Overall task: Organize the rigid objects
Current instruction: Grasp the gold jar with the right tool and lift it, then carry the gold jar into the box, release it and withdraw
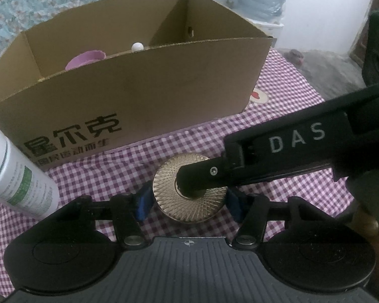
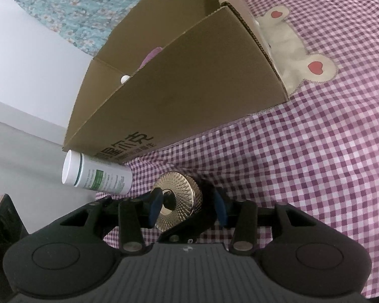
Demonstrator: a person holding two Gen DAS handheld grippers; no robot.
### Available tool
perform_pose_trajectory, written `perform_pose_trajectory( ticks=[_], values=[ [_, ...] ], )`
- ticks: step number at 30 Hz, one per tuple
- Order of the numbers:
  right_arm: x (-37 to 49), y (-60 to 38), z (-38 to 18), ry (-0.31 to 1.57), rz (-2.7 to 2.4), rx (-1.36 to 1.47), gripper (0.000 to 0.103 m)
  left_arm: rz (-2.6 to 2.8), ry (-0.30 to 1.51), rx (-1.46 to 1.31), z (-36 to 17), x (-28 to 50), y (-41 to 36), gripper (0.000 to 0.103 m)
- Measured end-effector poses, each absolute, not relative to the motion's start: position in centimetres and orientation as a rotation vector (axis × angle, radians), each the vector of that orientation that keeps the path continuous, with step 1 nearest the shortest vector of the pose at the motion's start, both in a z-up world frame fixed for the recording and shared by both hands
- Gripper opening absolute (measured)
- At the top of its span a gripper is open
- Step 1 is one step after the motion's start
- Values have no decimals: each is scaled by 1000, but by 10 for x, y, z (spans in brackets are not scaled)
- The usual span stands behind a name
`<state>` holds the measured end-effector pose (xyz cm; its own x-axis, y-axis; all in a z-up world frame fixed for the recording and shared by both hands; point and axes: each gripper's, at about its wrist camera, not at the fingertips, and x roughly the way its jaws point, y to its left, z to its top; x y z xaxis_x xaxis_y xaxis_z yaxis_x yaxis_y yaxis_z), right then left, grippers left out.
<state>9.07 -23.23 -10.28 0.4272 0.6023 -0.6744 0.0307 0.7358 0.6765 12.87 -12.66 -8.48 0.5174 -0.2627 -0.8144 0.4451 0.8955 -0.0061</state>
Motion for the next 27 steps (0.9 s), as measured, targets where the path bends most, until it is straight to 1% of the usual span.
perform_pose_trajectory(
  ticks=[7, 10, 14, 19, 23, 27],
  values=[
    [88, -227, -97, 1088, 392, 666, 47, -421, 938, 202, -80, 122, -125, 57],
    [84, -225, -84, 1073, 399, 651, 47, -417, 921, 197, -69, 115, -122, 57],
    [77, -221, -51, 1021, 422, 620, 47, -407, 870, 192, -37, 105, -122, 57],
    [85, -214, 10, 896, 480, 553, 47, -357, 786, 186, 20, 106, -121, 57],
    [115, -215, 51, 820, 523, 494, 47, -329, 715, 178, 58, 128, -124, 57],
    [166, -215, 68, 836, 546, 471, 47, -294, 717, 156, 70, 167, -135, 57]
  ],
)
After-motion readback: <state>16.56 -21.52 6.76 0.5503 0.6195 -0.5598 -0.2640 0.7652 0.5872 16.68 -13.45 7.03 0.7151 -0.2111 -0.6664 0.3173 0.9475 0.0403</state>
